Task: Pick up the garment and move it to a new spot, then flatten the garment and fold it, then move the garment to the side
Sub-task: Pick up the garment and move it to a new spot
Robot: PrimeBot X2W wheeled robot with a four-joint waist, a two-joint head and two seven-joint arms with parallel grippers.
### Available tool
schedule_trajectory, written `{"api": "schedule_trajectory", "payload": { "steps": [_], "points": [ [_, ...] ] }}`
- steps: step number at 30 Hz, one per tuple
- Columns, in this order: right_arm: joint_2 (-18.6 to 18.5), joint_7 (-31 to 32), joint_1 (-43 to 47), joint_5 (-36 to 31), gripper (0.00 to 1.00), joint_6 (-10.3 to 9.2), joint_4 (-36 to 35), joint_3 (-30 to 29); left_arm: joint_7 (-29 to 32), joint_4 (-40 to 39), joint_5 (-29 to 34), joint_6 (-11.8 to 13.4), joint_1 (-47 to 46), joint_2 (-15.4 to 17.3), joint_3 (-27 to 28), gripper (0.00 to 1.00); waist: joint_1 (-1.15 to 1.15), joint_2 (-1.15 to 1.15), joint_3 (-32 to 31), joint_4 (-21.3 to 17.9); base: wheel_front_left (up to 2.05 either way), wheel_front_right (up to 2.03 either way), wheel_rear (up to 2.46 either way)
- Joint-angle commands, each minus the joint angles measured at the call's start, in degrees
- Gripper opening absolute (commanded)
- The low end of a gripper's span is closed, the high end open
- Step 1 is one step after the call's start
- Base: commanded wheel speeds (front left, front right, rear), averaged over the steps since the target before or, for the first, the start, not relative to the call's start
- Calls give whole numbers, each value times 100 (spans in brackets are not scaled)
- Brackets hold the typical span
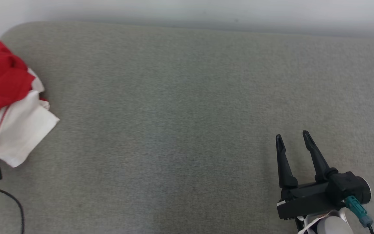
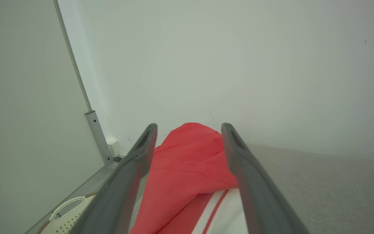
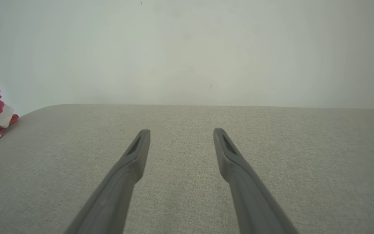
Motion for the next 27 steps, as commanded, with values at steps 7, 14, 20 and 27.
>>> {"api": "schedule_trajectory", "payload": {
  "steps": [7, 14, 20, 27],
  "points": [
    [-8, -5, -250, 116, 100, 19, -76, -21, -15, 845, -363, 11, -488, 614, -55, 100, -1, -1, 732, -756, 0, 0, 0],
    [-5, -5, -256, 146, 100, 19, -72, -27, 162, 1852, -654, 11, -809, 915, -95, 100, -1, -1, 825, -883, 0, 0, 0],
    [-6, -5, -234, 172, 100, 19, -45, -27, 881, 2782, -748, 89, -1053, 1105, -198, 100, -1, -1, 774, -909, 0, 0, 0],
    [-6, -5, -198, 157, 100, 19, -32, -33, 1343, 3402, -802, 193, -1320, 1147, -279, 100, -1, -1, 671, -883, 0, 0, 0]
  ]
}}
